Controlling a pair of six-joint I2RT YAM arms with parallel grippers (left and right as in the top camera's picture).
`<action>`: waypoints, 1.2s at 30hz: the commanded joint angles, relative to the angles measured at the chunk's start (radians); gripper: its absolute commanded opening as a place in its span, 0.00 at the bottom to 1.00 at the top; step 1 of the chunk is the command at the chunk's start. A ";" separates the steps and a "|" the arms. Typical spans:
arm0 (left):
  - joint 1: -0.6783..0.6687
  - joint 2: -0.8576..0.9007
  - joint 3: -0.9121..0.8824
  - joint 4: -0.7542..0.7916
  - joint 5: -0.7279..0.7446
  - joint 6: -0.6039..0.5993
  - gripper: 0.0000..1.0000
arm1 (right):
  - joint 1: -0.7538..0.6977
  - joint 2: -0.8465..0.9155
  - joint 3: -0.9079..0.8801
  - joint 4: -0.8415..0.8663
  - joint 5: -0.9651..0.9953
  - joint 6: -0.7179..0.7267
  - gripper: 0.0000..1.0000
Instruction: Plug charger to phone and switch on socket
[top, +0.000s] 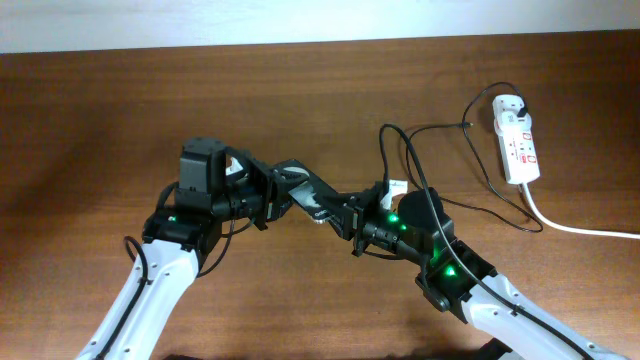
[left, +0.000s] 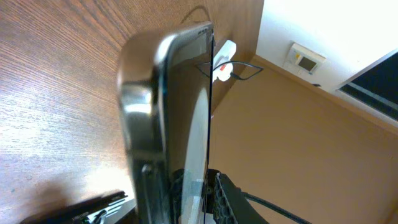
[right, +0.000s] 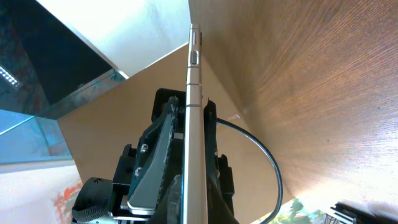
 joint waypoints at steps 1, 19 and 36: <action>-0.030 0.001 0.007 0.009 0.022 -0.028 0.25 | 0.005 0.008 0.009 -0.003 0.043 -0.005 0.04; 0.105 0.001 0.007 -0.185 -0.055 0.549 0.00 | 0.004 0.008 0.008 -0.330 0.234 -0.846 0.82; 0.105 0.001 0.006 -0.285 0.041 0.700 0.00 | -0.302 0.101 0.479 -1.006 0.614 -1.309 0.99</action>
